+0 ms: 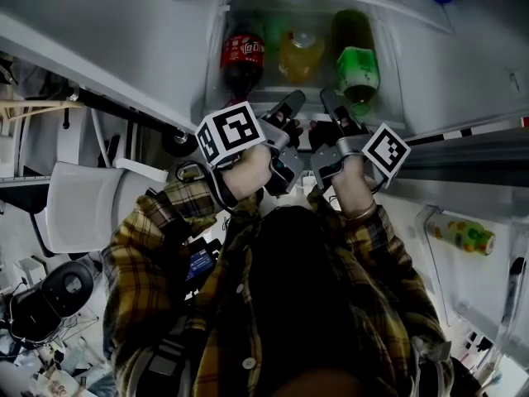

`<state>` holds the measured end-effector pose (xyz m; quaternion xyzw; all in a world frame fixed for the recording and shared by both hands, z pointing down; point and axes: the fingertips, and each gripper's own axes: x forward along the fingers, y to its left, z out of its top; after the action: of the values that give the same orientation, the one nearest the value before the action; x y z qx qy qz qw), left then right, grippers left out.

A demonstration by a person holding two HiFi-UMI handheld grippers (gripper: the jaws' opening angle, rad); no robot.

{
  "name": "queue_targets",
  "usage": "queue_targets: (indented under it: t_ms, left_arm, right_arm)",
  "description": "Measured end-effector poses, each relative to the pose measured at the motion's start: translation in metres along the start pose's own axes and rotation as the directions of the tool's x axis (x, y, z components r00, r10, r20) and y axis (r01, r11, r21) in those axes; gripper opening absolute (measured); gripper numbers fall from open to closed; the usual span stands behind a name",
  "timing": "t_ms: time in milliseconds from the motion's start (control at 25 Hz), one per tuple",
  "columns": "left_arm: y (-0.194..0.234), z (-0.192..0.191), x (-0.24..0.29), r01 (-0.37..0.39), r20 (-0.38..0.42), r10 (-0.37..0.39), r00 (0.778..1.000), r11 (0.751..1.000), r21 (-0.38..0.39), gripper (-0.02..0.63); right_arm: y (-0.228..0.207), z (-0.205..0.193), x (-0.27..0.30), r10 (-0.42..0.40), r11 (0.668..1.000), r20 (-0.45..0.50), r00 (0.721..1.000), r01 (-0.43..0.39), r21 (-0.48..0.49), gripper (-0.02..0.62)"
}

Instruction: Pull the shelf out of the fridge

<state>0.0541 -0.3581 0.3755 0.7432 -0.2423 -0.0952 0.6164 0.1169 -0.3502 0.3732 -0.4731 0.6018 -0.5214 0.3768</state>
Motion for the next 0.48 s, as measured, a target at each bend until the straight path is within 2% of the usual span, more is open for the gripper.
queue_targets:
  t_ms: [240, 400, 480]
  left_arm:
    - [-0.004, -0.006, -0.007, 0.003, -0.008, -0.003, 1.0, 1.0, -0.009, 0.04]
    - [0.0, -0.008, -0.014, -0.008, -0.014, 0.008, 1.0, 0.999, 0.045, 0.04]
    - [0.001, -0.01, -0.015, -0.01, -0.015, 0.011, 1.0, 0.999, 0.044, 0.04]
  right_arm:
    - [0.004, -0.005, -0.007, 0.007, 1.0, -0.003, 1.0, -0.007, -0.004, 0.036]
    - [0.005, -0.011, -0.015, 0.003, 1.0, -0.006, 1.0, -0.003, -0.016, 0.037]
    - [0.003, -0.011, -0.017, -0.001, 1.0, -0.009, 1.0, 0.0, -0.021, 0.037]
